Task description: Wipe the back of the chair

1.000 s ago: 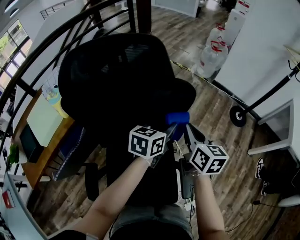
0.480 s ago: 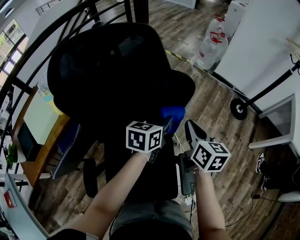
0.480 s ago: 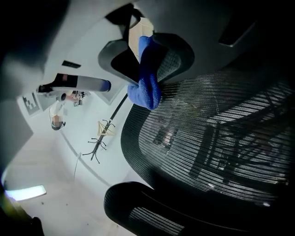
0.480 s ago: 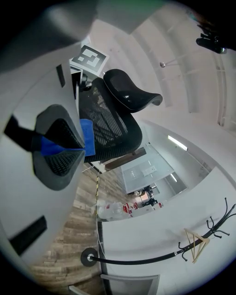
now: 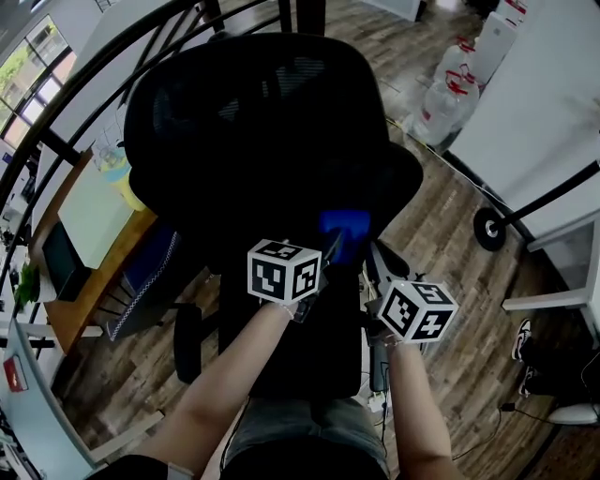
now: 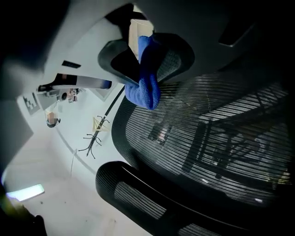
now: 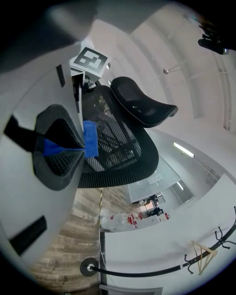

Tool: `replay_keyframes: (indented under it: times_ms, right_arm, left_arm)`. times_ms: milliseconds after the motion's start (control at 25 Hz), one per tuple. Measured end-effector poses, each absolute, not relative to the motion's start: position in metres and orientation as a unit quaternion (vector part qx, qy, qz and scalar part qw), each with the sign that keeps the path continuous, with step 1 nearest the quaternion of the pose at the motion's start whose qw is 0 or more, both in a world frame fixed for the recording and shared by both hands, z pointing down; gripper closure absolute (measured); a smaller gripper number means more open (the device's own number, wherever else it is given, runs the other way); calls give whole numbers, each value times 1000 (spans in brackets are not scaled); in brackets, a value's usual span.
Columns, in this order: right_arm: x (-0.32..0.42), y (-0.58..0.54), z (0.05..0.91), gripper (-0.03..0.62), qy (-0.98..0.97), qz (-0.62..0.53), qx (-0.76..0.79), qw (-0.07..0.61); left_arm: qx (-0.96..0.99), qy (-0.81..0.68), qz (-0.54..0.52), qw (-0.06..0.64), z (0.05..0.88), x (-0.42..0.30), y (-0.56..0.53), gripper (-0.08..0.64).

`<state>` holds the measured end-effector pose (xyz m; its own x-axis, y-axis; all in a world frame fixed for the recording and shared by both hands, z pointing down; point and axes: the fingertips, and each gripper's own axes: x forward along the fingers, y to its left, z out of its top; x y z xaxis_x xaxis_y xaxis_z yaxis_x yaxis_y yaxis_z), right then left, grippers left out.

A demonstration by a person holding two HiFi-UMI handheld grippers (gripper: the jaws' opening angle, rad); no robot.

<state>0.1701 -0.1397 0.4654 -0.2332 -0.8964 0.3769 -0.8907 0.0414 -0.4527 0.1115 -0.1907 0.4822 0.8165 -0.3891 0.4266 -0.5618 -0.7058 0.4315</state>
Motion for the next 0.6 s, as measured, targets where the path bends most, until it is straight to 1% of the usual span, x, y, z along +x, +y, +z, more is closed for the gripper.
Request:
replay_keyframes:
  times_ms: [600]
  right_arm:
    - [84, -170, 457, 561, 771, -302, -560, -18]
  left_arm:
    - [883, -342, 127, 295, 477, 9, -222, 465]
